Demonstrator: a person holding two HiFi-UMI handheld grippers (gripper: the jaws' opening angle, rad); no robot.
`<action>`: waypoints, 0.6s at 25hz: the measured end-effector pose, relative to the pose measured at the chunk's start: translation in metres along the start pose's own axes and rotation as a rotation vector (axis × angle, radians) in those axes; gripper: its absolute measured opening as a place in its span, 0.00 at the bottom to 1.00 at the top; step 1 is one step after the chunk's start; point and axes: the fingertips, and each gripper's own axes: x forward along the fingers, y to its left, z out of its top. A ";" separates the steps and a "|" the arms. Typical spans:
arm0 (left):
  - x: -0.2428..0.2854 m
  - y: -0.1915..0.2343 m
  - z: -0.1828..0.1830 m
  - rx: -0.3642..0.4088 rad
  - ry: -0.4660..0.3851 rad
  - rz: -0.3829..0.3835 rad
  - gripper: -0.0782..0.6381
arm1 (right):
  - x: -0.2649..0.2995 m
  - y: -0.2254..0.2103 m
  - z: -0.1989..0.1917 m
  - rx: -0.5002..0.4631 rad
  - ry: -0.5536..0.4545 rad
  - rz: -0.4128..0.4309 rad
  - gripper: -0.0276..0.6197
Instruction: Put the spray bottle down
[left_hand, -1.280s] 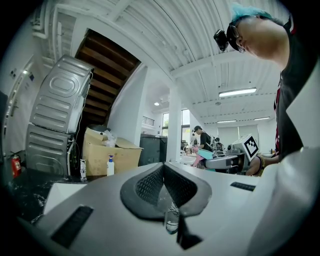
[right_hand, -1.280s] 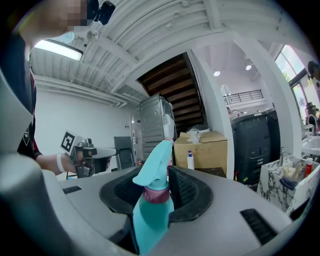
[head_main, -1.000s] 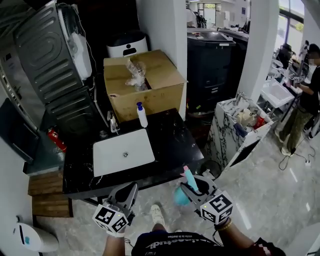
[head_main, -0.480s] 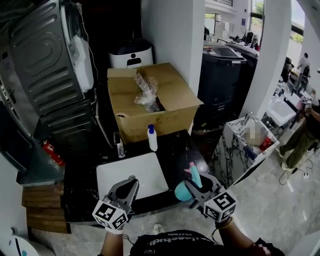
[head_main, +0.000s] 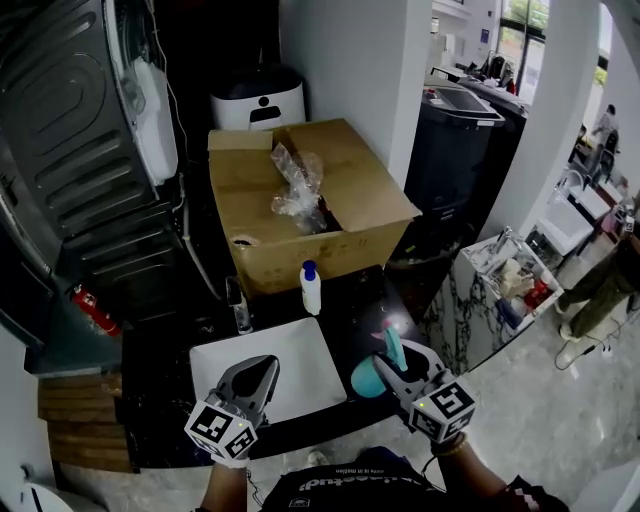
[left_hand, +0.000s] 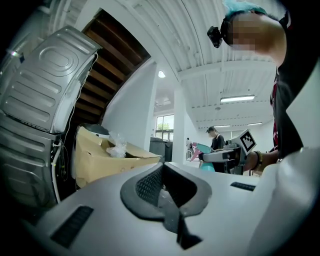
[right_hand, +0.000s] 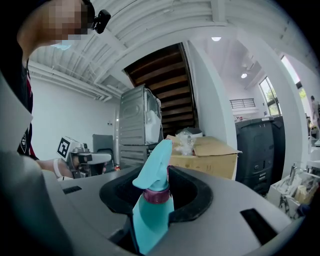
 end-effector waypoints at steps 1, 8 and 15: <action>0.006 0.002 -0.001 -0.003 0.004 0.002 0.13 | 0.002 -0.006 -0.001 -0.001 0.008 -0.001 0.31; 0.052 -0.004 0.009 -0.004 -0.008 0.025 0.13 | 0.017 -0.049 0.002 -0.003 0.014 0.050 0.31; 0.088 -0.011 0.006 0.001 0.006 0.048 0.13 | 0.023 -0.080 0.001 -0.027 0.012 0.088 0.31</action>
